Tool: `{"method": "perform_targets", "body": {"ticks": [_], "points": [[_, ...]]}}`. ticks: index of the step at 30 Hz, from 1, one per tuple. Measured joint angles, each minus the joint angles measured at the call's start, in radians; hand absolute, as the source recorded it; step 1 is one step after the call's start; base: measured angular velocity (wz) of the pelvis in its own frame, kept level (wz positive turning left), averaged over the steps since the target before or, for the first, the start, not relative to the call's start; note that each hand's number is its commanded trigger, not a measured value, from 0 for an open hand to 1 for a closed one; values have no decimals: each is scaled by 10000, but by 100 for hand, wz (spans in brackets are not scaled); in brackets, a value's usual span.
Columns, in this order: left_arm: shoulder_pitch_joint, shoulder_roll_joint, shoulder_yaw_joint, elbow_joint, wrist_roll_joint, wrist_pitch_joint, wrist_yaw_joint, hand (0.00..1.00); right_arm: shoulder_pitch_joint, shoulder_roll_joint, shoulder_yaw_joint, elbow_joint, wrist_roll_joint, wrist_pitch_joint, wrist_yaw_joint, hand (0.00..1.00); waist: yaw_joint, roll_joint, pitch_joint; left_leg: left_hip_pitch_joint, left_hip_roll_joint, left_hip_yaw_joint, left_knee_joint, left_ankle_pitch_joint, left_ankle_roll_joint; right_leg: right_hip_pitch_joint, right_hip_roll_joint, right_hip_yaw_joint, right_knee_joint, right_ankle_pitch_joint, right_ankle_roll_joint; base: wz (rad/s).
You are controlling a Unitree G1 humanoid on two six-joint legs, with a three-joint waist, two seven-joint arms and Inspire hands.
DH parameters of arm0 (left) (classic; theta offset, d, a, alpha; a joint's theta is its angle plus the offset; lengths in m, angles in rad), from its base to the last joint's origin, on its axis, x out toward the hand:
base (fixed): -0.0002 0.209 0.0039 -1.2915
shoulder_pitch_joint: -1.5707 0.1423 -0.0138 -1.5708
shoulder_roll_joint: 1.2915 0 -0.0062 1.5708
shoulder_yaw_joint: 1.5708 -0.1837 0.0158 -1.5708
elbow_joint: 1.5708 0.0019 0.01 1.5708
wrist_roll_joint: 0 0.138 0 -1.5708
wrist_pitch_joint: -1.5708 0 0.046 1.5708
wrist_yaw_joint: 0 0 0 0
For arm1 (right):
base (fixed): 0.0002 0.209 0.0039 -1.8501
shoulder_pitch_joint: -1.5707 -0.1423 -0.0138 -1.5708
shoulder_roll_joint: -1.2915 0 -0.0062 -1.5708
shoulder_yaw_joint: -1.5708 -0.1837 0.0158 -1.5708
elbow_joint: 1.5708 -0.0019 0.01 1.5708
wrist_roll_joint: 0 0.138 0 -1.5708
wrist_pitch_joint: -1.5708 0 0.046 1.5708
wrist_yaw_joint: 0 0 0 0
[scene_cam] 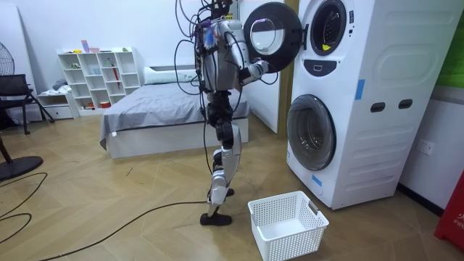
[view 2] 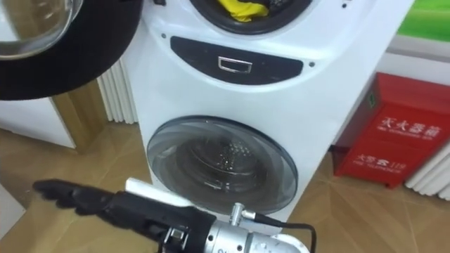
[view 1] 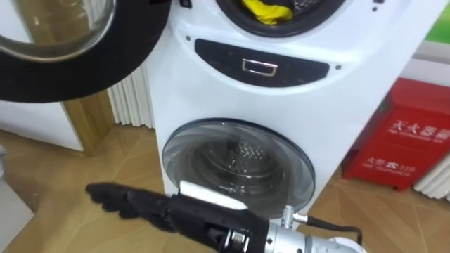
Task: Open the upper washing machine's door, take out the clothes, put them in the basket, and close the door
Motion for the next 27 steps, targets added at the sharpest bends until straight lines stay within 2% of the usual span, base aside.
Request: {"method": "perform_targets", "body": {"ticks": [5,7,9,11,15,19,23,27], "points": [[24,-112,202,126,-148,45,305,0,147,-66,-983,30,-189,65,-568,0,-421,211,-37,82,-9,199,29,-77,89,4,-29,109,25,33,36,-11],[116,-332,325,166,-168,51,338,0,289,-66,-1547,12,-226,75,-908,0,-515,384,-109,114,-11,338,38,-107,140,8,-60,119,31,90,124,-17],[182,-454,357,156,-192,51,327,0,290,-67,-1868,11,-215,88,-1199,0,-630,452,-161,138,-20,393,43,-109,156,43,-85,144,35,125,178,-11],[218,-464,363,155,-302,59,328,0,290,83,-2137,1,-190,91,-1546,0,-690,497,-165,223,-23,466,43,-112,166,63,-92,221,34,128,183,-10],[242,-503,425,132,-371,51,405,0,234,435,-2651,-94,-45,89,-2372,0,-697,516,-239,325,-23,479,57,-122,182,162,-95,227,6,101,275,0],[422,-585,528,128,-249,65,474,0,-82,827,-3217,-78,288,90,-3064,0,-677,537,-224,354,-19,488,57,-122,182,201,-102,213,3,71,448,0],[633,-585,632,53,-145,293,515,0,-645,852,-3336,-77,844,166,-3621,0,-672,535,-224,351,-22,498,52,-123,183,200,-116,157,2,73,469,1],[671,-585,622,68,-123,453,525,0,-1499,840,-3334,29,1264,166,-4069,0,-688,509,-193,298,-33,372,45,-123,183,213,-132,-140,-2,74,470,12]]}}
